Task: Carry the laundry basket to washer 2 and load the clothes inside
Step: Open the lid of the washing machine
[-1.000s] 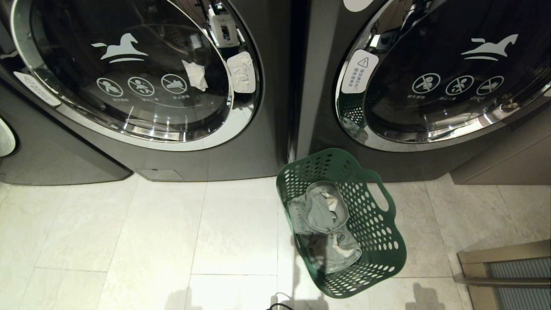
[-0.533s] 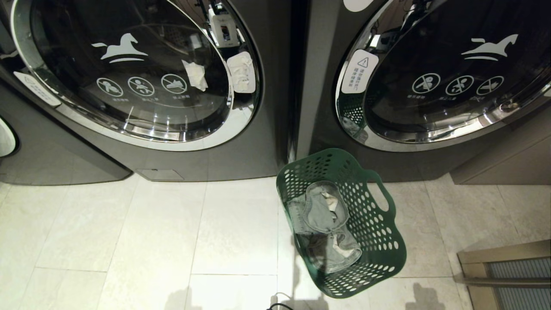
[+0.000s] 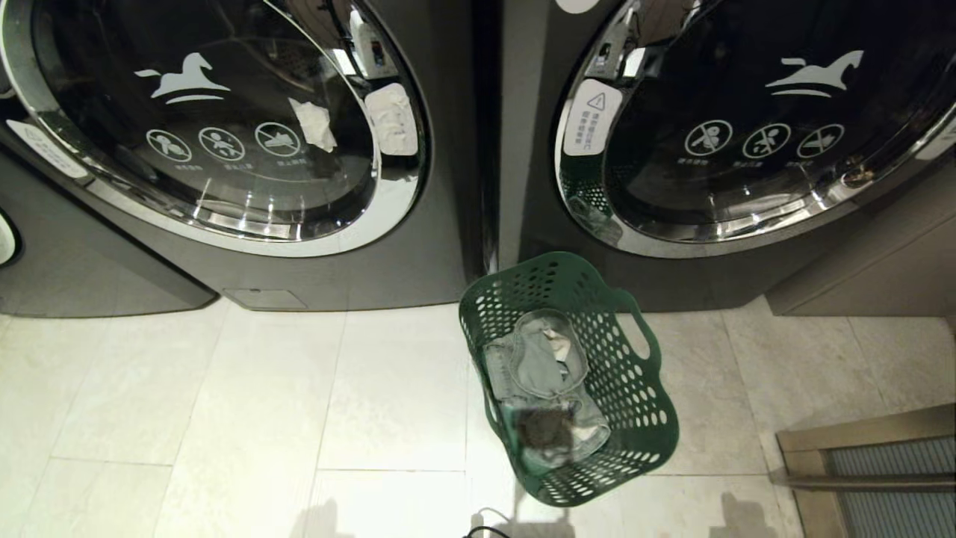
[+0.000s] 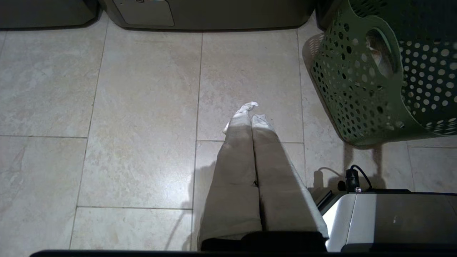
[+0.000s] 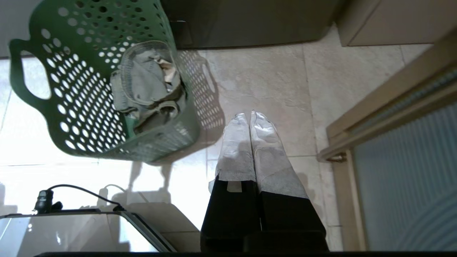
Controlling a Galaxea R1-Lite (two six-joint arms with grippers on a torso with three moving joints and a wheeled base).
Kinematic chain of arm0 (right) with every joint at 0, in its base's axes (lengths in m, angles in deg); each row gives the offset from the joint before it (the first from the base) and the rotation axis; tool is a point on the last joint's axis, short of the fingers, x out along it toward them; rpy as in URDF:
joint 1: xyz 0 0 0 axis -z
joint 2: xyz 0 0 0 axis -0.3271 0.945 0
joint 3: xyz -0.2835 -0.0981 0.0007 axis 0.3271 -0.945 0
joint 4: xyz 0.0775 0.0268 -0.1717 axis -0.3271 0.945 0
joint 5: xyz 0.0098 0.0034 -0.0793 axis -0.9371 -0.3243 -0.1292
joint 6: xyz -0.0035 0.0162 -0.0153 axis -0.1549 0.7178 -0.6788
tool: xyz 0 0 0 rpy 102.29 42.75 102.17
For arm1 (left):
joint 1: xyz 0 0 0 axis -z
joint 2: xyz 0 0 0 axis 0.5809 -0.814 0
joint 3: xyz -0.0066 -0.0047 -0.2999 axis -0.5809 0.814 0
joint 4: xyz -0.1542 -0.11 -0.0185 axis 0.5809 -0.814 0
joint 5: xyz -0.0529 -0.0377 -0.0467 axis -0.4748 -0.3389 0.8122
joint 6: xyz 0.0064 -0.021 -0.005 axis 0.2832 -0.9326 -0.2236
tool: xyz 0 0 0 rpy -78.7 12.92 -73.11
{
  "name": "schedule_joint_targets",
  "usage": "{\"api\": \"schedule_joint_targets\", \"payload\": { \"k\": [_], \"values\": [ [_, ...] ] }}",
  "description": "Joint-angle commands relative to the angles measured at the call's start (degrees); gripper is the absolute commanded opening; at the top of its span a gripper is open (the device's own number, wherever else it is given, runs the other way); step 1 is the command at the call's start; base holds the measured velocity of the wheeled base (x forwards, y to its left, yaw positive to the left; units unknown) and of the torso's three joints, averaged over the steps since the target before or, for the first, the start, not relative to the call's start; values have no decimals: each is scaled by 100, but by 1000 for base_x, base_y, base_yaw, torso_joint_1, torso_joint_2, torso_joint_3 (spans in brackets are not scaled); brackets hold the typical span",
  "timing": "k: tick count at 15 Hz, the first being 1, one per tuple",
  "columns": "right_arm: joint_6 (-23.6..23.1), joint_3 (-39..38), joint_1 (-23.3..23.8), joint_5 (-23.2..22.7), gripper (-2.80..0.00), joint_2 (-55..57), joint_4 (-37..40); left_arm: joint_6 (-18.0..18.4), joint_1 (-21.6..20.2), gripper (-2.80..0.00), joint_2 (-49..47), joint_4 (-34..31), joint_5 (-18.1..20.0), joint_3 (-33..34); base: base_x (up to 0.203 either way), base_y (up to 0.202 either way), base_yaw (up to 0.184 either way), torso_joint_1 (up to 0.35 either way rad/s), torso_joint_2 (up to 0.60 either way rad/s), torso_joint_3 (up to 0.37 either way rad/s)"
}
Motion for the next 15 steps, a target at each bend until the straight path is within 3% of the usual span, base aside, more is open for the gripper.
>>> {"api": "schedule_joint_targets", "payload": {
  "k": [1, 15],
  "values": [
    [1, 2, 2, 0, -280, 9, -2, -2, 0, -280, -2, -4, -1, 0, -95, -177, -2, -6, -1, 6],
    [1, 2, 2, 0, -280, 9, -2, 16, 4, -280, -2, -31, -1, -18, -1, -6, -1, -1, 0, 1]
  ]
}}
